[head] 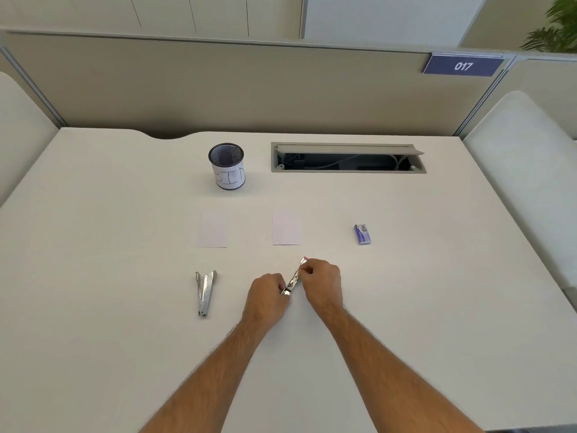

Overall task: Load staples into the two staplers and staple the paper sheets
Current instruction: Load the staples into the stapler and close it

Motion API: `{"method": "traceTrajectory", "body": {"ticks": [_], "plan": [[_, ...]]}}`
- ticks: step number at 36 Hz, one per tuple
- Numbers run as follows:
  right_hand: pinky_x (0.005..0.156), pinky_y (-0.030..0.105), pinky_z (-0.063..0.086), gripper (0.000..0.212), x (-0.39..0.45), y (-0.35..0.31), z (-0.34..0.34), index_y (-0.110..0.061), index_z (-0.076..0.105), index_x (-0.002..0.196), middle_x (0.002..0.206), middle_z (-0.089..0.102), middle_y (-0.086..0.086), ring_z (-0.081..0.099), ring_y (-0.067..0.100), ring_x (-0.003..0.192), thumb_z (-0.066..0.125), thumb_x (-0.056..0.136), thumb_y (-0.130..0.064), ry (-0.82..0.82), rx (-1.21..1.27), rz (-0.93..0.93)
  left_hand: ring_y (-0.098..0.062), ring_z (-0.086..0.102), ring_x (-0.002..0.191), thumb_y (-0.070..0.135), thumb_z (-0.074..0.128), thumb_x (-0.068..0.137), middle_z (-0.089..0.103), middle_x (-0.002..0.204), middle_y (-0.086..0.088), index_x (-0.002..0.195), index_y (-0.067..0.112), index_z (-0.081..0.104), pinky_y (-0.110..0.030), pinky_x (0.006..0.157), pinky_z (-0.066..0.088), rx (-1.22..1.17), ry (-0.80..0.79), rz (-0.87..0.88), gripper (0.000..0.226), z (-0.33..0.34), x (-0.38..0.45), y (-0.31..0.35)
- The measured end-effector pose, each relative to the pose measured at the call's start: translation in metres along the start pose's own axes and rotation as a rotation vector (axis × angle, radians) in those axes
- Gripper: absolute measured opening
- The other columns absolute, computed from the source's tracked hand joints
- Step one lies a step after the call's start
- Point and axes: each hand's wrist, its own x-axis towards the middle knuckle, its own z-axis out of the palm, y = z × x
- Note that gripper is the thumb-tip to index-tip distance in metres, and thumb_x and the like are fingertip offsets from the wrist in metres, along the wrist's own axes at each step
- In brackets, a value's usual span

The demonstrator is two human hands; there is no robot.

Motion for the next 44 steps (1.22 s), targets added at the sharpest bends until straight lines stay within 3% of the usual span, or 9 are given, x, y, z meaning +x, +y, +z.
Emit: {"method": "traceTrajectory", "body": {"ticks": [6,12,15,24,29,33,35,40,44], "plan": [[0.074,0.034,0.052,0.017,0.003,-0.001,-0.002,-0.010,0.071,0.101,0.091,0.072,0.003,0.064,0.020,0.082,0.061,0.088,-0.005,0.016,0.077,0.052,-0.019,0.047,0.047,0.005,0.065,0.082,0.068,0.083,-0.011,0.086,0.008,0.065,-0.031,0.044,0.043,0.009,-0.022,0.007,0.005,-0.001,-0.001,0.001],[0.082,0.030,0.045,0.039,0.006,0.000,-0.002,-0.008,0.062,0.126,0.118,0.062,0.010,0.058,0.025,0.102,0.069,0.088,-0.015,0.025,0.024,0.086,-0.022,0.055,0.064,0.008,0.063,0.084,0.066,0.088,-0.009,0.090,0.008,0.065,-0.035,0.053,0.047,0.087,-0.028,0.023,0.007,-0.002,-0.003,0.005],[0.074,0.028,0.040,0.031,0.005,0.000,0.001,-0.006,0.066,0.116,0.115,0.059,0.011,0.055,0.022,0.091,0.071,0.087,-0.019,0.015,-0.012,0.099,-0.024,0.055,0.070,0.011,0.061,0.086,0.064,0.092,-0.011,0.092,0.007,0.062,-0.040,0.062,0.050,0.113,-0.042,0.021,0.008,-0.001,-0.006,0.005],[0.082,0.035,0.052,0.030,0.004,0.003,0.004,-0.010,0.069,0.109,0.106,0.061,0.005,0.063,0.023,0.097,0.075,0.081,-0.018,-0.032,0.052,0.101,-0.029,0.062,0.064,0.021,0.057,0.087,0.064,0.085,-0.008,0.089,0.009,0.057,-0.042,0.061,0.053,0.145,-0.037,0.045,0.012,-0.002,-0.013,0.005],[0.080,0.040,0.061,0.031,0.002,0.006,0.002,-0.012,0.063,0.113,0.091,0.076,0.006,0.074,0.029,0.086,0.071,0.083,-0.006,-0.086,0.447,0.194,-0.014,0.055,0.046,0.028,0.055,0.088,0.057,0.067,0.004,0.081,0.018,0.048,-0.028,0.043,0.043,0.116,-0.029,0.089,0.013,-0.001,-0.011,0.007],[0.081,0.041,0.064,0.037,0.002,0.007,-0.001,-0.014,0.061,0.124,0.092,0.078,0.011,0.076,0.030,0.087,0.070,0.089,-0.006,-0.138,0.667,0.144,-0.023,0.064,0.056,0.028,0.053,0.087,0.066,0.074,-0.003,0.094,0.017,0.053,-0.042,0.053,0.057,0.002,-0.076,0.086,0.013,0.000,-0.010,0.009],[0.083,0.041,0.063,0.037,0.002,0.006,-0.004,-0.019,0.062,0.124,0.091,0.078,0.011,0.076,0.030,0.087,0.069,0.090,-0.005,-0.141,0.626,0.093,-0.022,0.066,0.061,0.025,0.056,0.085,0.069,0.078,-0.004,0.102,0.018,0.057,-0.044,0.059,0.059,-0.061,-0.101,0.079,0.018,0.001,-0.010,0.009],[0.075,0.029,0.057,0.041,0.002,0.009,-0.013,-0.036,0.067,0.120,0.087,0.074,0.003,0.071,0.014,0.076,0.064,0.093,-0.005,-0.185,0.457,-0.010,-0.012,0.065,0.067,0.020,0.067,0.084,0.070,0.086,0.001,0.114,0.017,0.064,-0.021,0.057,0.051,-0.116,-0.104,0.064,0.031,-0.001,-0.005,0.011],[0.086,0.035,0.057,0.036,0.001,0.015,-0.021,-0.029,0.074,0.122,0.087,0.070,0.000,0.063,0.012,0.081,0.062,0.097,-0.007,-0.250,0.375,-0.051,-0.023,0.071,0.076,0.012,0.070,0.084,0.071,0.087,-0.003,0.122,0.016,0.061,-0.032,0.065,0.058,-0.132,-0.087,0.096,0.039,-0.012,0.001,0.007]]}}
